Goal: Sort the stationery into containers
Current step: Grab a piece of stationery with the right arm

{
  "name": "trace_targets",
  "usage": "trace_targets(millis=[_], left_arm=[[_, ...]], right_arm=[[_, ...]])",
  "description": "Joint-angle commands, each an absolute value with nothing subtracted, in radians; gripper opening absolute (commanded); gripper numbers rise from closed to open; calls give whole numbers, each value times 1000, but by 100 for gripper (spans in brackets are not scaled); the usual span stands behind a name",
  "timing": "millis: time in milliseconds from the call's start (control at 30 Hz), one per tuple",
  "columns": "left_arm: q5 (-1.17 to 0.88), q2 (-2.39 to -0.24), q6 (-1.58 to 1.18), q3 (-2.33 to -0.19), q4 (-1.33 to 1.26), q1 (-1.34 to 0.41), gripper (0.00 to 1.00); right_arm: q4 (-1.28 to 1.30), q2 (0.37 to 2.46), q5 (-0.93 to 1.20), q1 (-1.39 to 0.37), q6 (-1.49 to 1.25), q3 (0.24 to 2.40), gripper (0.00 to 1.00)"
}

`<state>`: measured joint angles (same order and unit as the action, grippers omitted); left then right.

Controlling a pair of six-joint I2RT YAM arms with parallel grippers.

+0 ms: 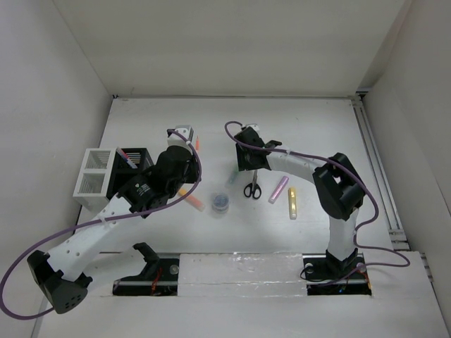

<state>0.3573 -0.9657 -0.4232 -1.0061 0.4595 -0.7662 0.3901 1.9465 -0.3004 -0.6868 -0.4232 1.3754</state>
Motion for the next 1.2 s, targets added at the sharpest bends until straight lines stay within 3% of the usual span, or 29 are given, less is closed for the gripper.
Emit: trace_targets(millis=[0, 800, 1167], left_arm=[[351, -946, -410, -1002, 430, -769, 0], [342, -965, -410, -1002, 430, -769, 0], [342, -965, -410, -1002, 430, -769, 0]], right_arm=[[362, 1956, -314, -680, -436, 1394, 54], [321, 2017, -255, -650, -436, 1374, 47], [321, 2017, -255, -660, -445, 1321, 22]])
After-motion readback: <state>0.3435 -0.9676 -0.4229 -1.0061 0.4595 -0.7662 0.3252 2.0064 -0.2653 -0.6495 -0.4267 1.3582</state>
